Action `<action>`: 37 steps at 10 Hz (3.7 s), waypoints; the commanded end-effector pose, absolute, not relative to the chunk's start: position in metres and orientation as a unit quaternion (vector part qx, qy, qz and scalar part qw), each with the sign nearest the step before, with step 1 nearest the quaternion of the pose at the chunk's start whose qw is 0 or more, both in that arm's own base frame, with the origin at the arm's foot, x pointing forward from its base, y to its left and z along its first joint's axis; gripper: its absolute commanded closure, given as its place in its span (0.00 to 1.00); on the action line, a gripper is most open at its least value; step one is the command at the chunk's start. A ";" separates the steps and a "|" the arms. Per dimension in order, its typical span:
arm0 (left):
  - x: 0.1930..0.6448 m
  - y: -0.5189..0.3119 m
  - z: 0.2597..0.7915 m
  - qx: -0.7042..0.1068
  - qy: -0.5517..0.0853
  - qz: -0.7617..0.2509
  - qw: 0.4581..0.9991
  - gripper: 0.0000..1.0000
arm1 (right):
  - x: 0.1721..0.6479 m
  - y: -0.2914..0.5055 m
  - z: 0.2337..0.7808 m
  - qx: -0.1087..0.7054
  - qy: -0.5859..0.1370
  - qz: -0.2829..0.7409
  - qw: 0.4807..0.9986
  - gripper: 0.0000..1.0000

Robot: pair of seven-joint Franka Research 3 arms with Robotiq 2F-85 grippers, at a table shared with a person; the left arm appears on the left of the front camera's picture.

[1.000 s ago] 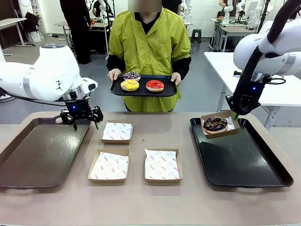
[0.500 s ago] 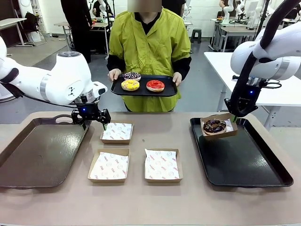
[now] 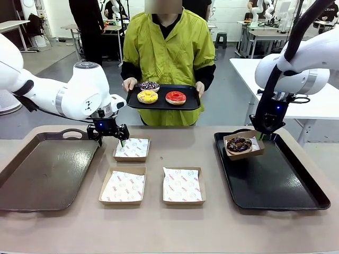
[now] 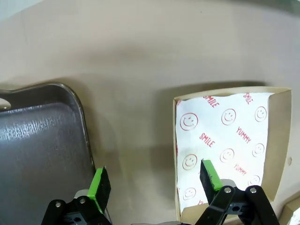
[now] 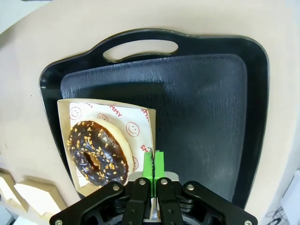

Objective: Individually package the donuts and arrange them on the tray.
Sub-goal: Place the picked Paper togo box on the Handle tray while simultaneously picking up another Paper togo box from the table with the other hand.

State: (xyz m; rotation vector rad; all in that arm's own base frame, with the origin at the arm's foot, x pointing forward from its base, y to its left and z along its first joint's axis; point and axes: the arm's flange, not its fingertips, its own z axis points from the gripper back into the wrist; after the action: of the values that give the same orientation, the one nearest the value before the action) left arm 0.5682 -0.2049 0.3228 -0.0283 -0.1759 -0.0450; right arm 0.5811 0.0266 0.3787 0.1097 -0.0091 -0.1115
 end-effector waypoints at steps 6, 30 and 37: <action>0.579 -0.215 0.309 -0.005 -0.090 -0.016 0.996 0.00 | 0.603 0.037 0.372 0.073 -0.010 -0.027 0.997 0.99; 0.526 -0.208 0.432 -0.089 -0.097 0.025 0.991 1.00 | 0.502 -0.022 0.459 0.294 -0.022 -0.045 0.954 0.00; 0.516 -0.211 0.499 -0.051 -0.105 0.040 0.992 1.00 | 0.422 -0.122 0.450 0.483 -0.087 -0.069 0.868 0.00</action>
State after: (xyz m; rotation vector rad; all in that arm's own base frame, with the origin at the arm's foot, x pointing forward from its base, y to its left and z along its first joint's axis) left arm 0.5122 -0.2086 0.4974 -0.1367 -0.2121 0.0571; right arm 0.4237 -0.1250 0.4644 0.9582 -0.1777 -0.1586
